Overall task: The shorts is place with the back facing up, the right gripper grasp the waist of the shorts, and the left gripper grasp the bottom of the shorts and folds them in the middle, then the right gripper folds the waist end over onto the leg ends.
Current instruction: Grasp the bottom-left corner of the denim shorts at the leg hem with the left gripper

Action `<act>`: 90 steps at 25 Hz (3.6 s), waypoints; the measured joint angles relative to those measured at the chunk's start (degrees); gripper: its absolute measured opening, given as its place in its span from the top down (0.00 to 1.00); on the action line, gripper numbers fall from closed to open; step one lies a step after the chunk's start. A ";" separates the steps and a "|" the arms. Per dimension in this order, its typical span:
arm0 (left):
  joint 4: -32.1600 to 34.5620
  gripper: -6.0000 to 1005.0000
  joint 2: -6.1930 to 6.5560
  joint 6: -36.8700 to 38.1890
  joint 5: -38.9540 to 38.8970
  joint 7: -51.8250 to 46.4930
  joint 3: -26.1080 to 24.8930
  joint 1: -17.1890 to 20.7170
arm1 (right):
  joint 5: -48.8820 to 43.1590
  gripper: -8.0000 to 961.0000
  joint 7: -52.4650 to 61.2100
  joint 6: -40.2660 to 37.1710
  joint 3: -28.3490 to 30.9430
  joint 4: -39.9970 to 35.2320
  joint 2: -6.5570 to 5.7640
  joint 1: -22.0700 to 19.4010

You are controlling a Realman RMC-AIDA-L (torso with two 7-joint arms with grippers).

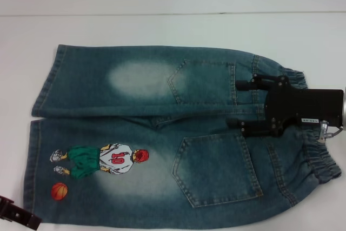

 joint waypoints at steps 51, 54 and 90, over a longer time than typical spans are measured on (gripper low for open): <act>-0.16 0.30 -0.83 -0.93 -0.09 -1.30 1.40 -0.61 | 0.00 0.09 0.00 -1.30 0.57 0.01 -0.01 -0.18; 1.48 0.32 -0.81 -0.10 -0.09 -1.53 0.93 -0.04 | 0.00 0.09 -0.03 -1.42 0.63 0.00 -0.05 -0.18; 3.06 0.36 -0.96 0.27 -0.01 -4.79 3.69 0.84 | 0.00 0.09 -1.50 -3.44 2.14 -0.61 -0.09 -1.50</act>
